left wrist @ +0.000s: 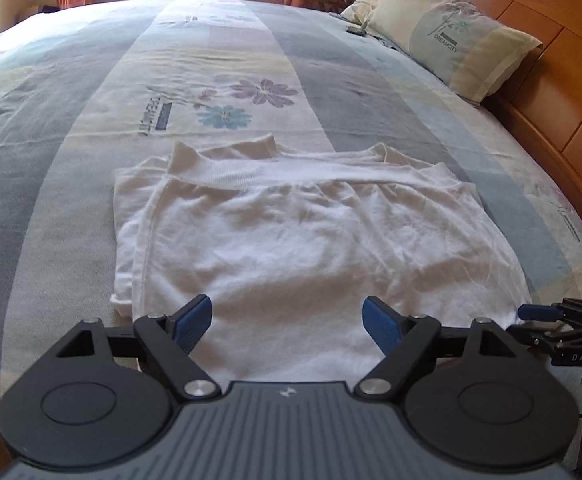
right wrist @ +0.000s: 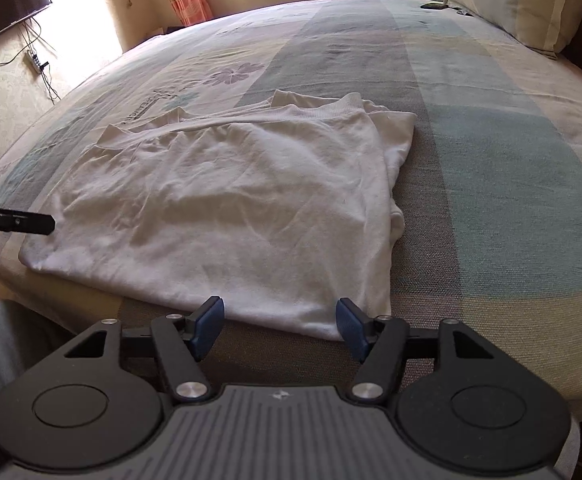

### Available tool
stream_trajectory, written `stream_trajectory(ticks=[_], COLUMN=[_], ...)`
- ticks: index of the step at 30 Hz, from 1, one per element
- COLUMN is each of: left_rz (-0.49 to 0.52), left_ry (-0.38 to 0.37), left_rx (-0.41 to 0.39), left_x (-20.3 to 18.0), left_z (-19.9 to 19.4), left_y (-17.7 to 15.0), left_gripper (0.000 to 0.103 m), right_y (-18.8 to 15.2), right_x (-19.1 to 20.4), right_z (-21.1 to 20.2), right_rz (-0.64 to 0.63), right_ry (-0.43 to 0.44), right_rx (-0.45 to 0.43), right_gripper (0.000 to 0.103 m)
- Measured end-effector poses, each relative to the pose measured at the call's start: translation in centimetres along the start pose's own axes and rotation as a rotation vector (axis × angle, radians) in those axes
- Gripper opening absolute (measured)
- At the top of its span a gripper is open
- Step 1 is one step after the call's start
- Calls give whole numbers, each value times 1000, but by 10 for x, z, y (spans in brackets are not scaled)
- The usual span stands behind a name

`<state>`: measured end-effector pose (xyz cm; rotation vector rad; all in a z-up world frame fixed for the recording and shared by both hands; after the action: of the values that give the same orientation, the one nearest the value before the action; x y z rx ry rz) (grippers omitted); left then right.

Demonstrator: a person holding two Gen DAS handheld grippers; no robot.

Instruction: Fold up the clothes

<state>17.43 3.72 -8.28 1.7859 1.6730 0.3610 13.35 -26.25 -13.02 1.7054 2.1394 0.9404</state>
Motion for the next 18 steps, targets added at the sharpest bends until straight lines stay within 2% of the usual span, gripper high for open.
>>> stream_trajectory(ticks=[6, 8, 10, 15, 18], left_rz=[-76, -105, -151, -145, -139], left_ry=[1, 15, 45, 2, -35], left_rx=[-45, -40, 0, -48, -86], left_x=[39, 54, 70, 76, 76], left_z=[23, 38, 52, 47, 52], left_y=[32, 31, 24, 37, 60], left_gripper=[84, 84, 83, 83, 84], right_y=[1, 2, 4, 15, 23], right_x=[5, 5, 2, -2, 4], right_z=[1, -1, -6, -18, -18], right_rz=[24, 44, 71, 78, 55], right_ry=[-13, -16, -14, -42, -36], right_rx=[-13, -19, -28, -65, -81], right_gripper=[72, 72, 72, 72, 75])
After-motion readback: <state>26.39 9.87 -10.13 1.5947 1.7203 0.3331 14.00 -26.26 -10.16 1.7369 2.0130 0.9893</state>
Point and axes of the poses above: each gripper's, at about its wrist camera, not at the fingertips, and z roughly the way its jaws point, x to its left, y to its top, the point moved 9 cm from there along z, roughly the way its jaws point, and after that the axes turned 2 degrees about -y, right-handed, at the moved point
